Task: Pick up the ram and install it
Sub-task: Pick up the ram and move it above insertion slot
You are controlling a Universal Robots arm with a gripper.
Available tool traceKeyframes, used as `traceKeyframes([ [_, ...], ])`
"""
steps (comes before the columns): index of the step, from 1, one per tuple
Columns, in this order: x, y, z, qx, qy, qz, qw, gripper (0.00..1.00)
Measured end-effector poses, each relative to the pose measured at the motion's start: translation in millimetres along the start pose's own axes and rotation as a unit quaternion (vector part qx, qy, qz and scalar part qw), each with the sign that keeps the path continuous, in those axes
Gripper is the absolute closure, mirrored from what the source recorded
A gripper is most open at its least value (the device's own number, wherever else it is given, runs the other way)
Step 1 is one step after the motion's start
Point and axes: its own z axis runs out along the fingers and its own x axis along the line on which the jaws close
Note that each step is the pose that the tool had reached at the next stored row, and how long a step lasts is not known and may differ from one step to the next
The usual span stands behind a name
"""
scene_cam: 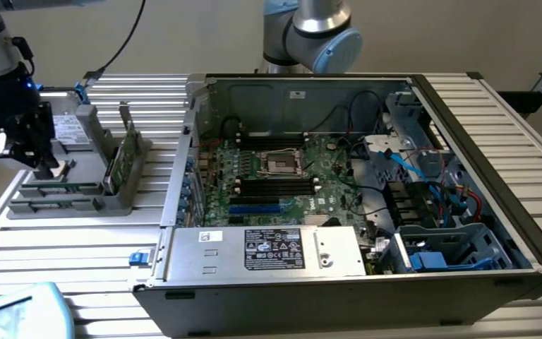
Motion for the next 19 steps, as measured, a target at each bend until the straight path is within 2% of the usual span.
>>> traceKeyframes([
  [8,-1.3,11.6,10.7,0.0045,0.0006,-0.008,1.0,0.69],
  [19,-2.3,12.9,30.7,0.0056,0.0014,-0.024,0.9997,0.69],
])
